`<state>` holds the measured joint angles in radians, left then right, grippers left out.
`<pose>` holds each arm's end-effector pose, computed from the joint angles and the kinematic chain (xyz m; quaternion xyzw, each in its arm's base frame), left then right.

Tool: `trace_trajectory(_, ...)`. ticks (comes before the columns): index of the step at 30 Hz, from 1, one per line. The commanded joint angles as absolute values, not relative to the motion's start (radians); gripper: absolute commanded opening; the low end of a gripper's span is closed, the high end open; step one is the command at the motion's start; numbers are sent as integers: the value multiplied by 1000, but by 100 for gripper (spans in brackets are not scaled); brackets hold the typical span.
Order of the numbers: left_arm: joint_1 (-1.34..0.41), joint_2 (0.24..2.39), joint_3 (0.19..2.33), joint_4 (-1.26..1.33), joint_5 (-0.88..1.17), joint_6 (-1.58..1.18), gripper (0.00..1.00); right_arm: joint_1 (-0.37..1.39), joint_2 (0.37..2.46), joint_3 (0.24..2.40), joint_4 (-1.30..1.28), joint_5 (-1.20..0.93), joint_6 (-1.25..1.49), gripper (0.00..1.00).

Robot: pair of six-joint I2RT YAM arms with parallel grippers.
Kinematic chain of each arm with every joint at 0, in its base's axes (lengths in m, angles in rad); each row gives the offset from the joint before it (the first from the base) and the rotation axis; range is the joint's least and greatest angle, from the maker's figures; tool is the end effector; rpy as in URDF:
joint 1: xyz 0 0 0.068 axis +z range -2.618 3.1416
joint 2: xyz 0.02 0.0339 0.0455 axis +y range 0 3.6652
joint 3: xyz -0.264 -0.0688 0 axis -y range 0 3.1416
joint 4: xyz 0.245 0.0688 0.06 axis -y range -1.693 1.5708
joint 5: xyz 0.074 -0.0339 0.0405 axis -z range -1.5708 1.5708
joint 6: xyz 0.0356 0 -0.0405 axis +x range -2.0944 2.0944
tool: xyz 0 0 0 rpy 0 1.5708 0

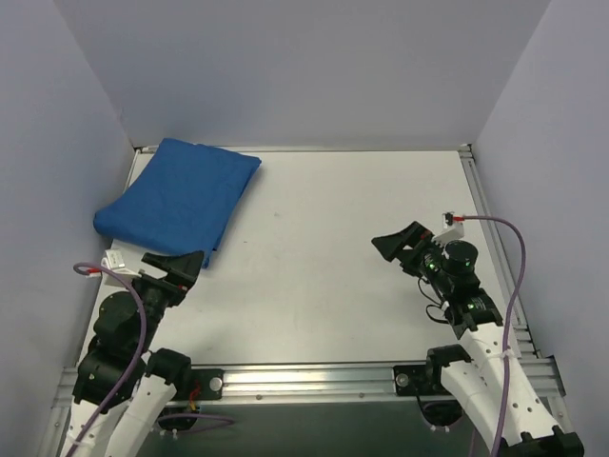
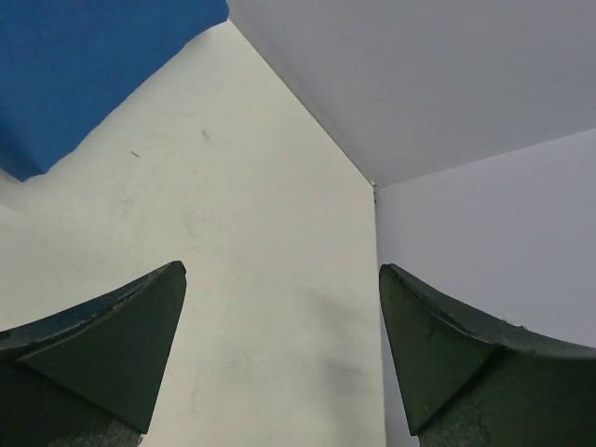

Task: Open and lay out the surgical kit
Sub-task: Move the surgical kit at the center of the board.

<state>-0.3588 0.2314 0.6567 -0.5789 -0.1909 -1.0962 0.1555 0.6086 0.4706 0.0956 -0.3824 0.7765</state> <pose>0.0671 -0.0179 0.3131 -0.3303 0.6827 -0.3768 0.5319 0.1573 0.0381 0.2856 0.0913 0.7151 0.4278 0.5453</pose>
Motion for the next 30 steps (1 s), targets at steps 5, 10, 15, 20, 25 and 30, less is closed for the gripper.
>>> trace_trajectory(5, -354, 302, 787, -741, -273, -868, 94, 227, 926, 554, 403, -448, 727, 100)
trace_trajectory(10, -354, 546, 942, -865, -348, -818, 94, 446, 1338, 764, 587, -327, 716, 97)
trace_trajectory(15, -356, 699, 1023, -946, -423, -813, 94, 587, 1720, 1049, 719, -288, 724, 91)
trace_trajectory(20, -354, 704, 1042, -986, -482, -831, 94, 666, 2084, 1404, 785, -279, 718, 90)
trace_trajectory(25, -354, 647, 1017, -965, -466, -827, 95, 709, 2322, 1669, 747, -279, 680, 91)
trace_trajectory(30, -354, 618, 1005, -970, -466, -827, 95, 724, 2468, 1870, 701, -281, 701, 91)
